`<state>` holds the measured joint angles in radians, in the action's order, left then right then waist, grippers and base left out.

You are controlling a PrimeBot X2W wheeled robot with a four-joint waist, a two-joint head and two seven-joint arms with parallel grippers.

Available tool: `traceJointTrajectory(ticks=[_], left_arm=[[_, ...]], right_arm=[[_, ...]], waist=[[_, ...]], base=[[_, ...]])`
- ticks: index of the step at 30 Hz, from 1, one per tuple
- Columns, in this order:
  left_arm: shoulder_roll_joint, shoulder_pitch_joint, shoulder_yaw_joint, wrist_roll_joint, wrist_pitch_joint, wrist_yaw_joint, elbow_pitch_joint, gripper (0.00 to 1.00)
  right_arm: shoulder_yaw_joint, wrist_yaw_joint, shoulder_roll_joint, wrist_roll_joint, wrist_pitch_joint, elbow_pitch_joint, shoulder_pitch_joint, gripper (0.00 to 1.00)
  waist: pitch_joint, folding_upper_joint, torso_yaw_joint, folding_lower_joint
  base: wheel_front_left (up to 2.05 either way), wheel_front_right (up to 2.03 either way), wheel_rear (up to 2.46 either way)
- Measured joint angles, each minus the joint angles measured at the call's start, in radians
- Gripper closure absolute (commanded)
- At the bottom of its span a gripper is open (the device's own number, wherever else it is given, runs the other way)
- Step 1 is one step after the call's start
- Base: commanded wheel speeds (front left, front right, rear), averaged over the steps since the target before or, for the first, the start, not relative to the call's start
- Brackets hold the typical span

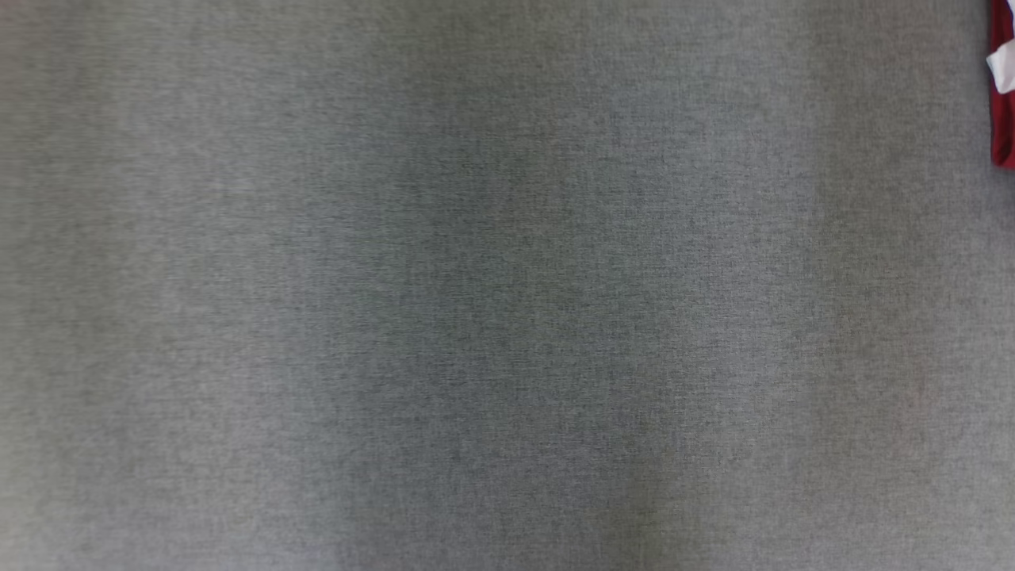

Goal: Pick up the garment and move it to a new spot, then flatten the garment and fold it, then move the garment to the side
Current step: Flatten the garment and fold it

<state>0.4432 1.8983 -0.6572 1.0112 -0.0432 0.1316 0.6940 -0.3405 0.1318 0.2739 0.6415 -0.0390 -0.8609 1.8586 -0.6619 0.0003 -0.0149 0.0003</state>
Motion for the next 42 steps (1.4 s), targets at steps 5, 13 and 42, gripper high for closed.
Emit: traceJointTrajectory(ticks=[5,13,42], left_arm=[[-0.005,0.026,-0.060,0.044,-0.032,0.000,0.031,1.00],[0.049,-0.185,-0.192,0.159,-0.133,0.000,-0.064,1.00],[0.019,-1.479,-0.029,-0.024,-0.219,0.000,-0.474,1.00]], right_arm=[[-0.059,0.000,0.008,-0.007,-0.043,-0.029,0.026,1.00],[-0.173,0.000,0.065,0.098,-0.117,0.013,-0.154,1.00],[-0.277,0.000,0.352,0.364,-0.218,0.583,-1.486,1.00]], waist=[[-0.033,-0.0001,-0.016,-0.0003],[-0.017,0.0000,-0.018,-0.0002],[0.399,-0.0005,0.006,-0.0007]], base=[[0.00,0.00,0.00],[0.00,0.00,0.00],[0.00,0.00,0.00]])
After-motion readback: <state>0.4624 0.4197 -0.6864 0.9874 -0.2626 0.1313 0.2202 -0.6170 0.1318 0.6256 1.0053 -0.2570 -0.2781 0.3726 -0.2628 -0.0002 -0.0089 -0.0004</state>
